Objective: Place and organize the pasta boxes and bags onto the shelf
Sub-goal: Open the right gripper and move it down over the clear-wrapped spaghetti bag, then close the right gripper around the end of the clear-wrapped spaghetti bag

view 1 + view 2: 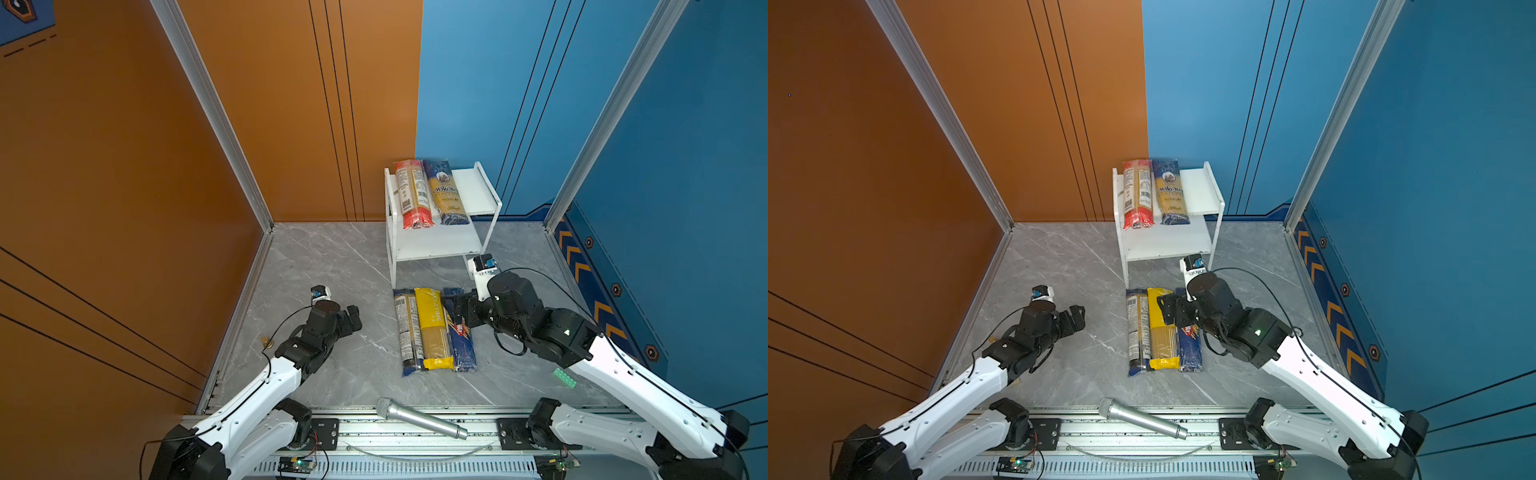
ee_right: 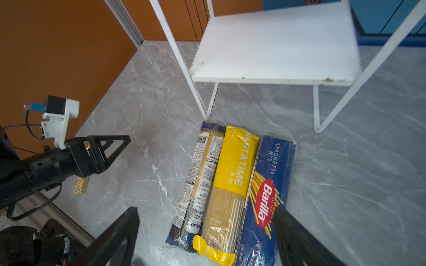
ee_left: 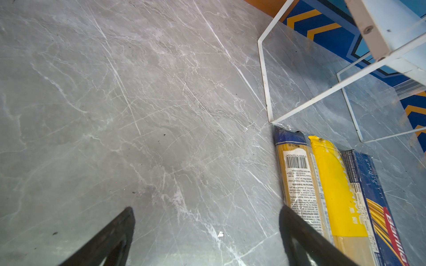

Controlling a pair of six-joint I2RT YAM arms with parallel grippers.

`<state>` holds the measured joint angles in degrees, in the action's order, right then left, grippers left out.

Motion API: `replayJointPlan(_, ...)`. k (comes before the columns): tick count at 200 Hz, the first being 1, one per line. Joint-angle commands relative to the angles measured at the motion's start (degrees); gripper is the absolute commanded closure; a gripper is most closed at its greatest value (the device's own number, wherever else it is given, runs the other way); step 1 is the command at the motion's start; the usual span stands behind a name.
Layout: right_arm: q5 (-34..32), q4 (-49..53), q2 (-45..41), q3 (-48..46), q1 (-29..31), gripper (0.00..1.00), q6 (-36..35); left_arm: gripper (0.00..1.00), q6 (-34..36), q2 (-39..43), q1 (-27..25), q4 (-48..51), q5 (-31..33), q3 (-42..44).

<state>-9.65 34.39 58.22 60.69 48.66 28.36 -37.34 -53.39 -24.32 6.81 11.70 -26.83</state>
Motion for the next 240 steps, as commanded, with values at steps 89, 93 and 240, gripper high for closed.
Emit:
replayJointPlan(89,-2.7,-9.1,24.8,-3.4,10.3,0.10,10.9,0.02,0.4,3.0,-0.4,1.0,0.2,-1.2)
replayJointPlan(93,-2.4,-9.1,25.7,-3.2,10.3,0.10,11.3,0.02,0.4,3.1,-0.3,1.1,0.2,-1.1)
replayJointPlan(240,2.0,-10.4,40.9,-1.6,13.1,0.11,17.3,0.02,0.0,1.4,0.2,-0.5,-0.5,-0.2)
